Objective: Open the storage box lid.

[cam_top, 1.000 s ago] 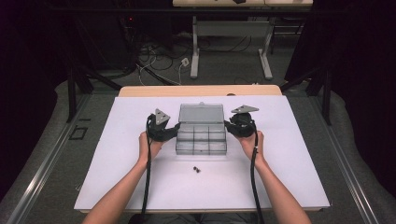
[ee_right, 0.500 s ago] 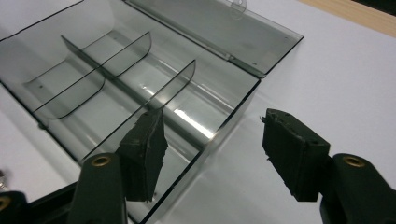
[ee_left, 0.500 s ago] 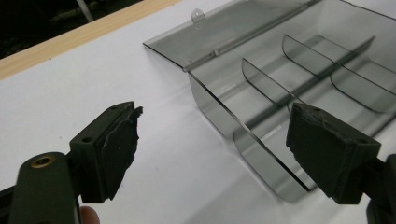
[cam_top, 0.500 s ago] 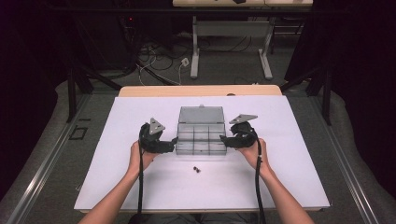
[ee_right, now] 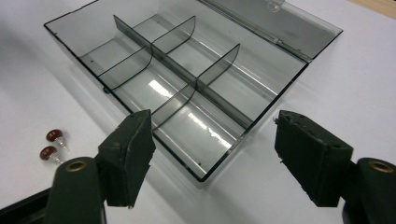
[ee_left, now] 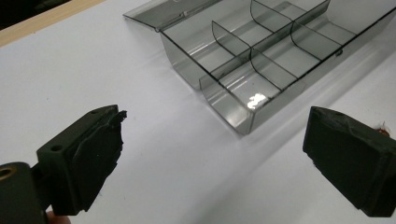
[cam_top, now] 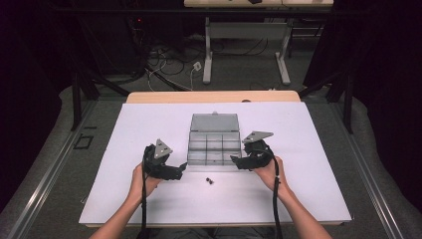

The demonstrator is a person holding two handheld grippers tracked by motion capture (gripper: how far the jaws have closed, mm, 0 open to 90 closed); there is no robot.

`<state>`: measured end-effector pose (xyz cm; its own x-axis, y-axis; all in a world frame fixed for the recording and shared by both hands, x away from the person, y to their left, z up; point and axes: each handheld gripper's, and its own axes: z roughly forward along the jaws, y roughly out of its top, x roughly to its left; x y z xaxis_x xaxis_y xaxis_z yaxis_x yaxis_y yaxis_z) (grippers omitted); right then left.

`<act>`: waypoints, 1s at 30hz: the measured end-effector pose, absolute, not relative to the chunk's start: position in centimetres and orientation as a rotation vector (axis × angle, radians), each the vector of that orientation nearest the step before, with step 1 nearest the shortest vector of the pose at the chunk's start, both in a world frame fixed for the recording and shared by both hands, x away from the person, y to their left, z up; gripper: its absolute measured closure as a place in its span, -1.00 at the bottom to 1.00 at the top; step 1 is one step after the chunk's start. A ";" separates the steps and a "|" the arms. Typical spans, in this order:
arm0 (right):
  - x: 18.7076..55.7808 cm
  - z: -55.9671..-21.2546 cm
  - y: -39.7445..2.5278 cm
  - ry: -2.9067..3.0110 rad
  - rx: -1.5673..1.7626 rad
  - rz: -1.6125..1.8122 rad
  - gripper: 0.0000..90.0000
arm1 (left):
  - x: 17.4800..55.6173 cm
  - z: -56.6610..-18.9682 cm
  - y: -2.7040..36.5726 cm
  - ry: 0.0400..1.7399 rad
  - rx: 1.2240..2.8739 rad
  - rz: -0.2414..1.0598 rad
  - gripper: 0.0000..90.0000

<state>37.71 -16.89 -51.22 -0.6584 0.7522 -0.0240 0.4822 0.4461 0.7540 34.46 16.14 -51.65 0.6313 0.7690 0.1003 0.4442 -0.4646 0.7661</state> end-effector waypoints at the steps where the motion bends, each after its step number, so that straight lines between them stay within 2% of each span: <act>1: 37.6 -51.2 -16.9 2.349 1.051 1.057 -0.42 | 34.2 -51.7 16.3 0.949 2.127 0.570 -0.92; 4: 37.3 -51.3 -16.8 2.359 1.031 1.059 -0.47 | 33.5 -51.9 17.0 0.952 2.128 0.570 -0.99; 17: 36.2 -51.7 -16.0 2.428 1.006 1.067 -0.63 | 30.9 -52.5 19.9 0.965 2.152 0.588 -1.00; 23: 35.3 -51.9 -15.7 2.447 0.998 1.087 -0.74 | 30.5 -52.4 21.4 1.002 2.108 0.611 -1.00; 30: 34.3 -52.2 -15.3 2.483 0.974 1.091 -0.80 | 29.9 -52.5 21.5 1.004 2.103 0.609 -1.00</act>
